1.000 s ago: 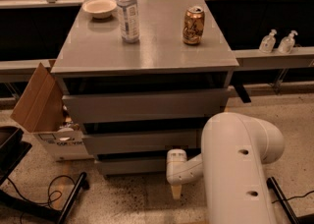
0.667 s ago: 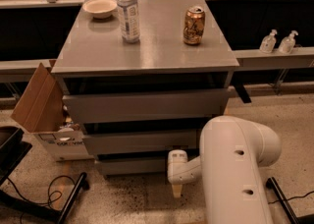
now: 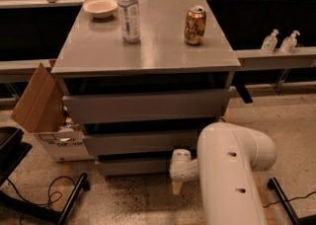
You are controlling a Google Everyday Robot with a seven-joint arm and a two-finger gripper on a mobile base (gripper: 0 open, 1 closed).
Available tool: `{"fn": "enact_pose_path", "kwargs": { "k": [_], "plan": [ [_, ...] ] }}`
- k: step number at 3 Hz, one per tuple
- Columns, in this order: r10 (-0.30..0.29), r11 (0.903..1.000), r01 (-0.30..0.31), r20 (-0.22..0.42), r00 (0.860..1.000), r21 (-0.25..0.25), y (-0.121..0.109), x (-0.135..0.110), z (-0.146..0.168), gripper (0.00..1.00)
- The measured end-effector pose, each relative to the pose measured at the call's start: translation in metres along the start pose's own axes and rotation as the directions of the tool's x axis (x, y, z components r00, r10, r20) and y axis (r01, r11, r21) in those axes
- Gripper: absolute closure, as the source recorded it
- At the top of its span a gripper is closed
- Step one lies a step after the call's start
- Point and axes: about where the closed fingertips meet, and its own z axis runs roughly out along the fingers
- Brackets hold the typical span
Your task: Open bottom drawer
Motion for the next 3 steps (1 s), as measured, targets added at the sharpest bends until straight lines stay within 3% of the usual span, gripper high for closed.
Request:
{"fn": "enact_pose_path", "kwargs": {
  "k": [2, 3],
  "plan": [
    [0.058, 0.9983, -0.058, 0.046, 0.997, -0.009, -0.015, -0.004, 0.021, 0.00],
    [0.082, 0.9963, -0.080, 0.051, 0.995, -0.031, -0.019, -0.004, 0.030, 0.18]
  ]
}}
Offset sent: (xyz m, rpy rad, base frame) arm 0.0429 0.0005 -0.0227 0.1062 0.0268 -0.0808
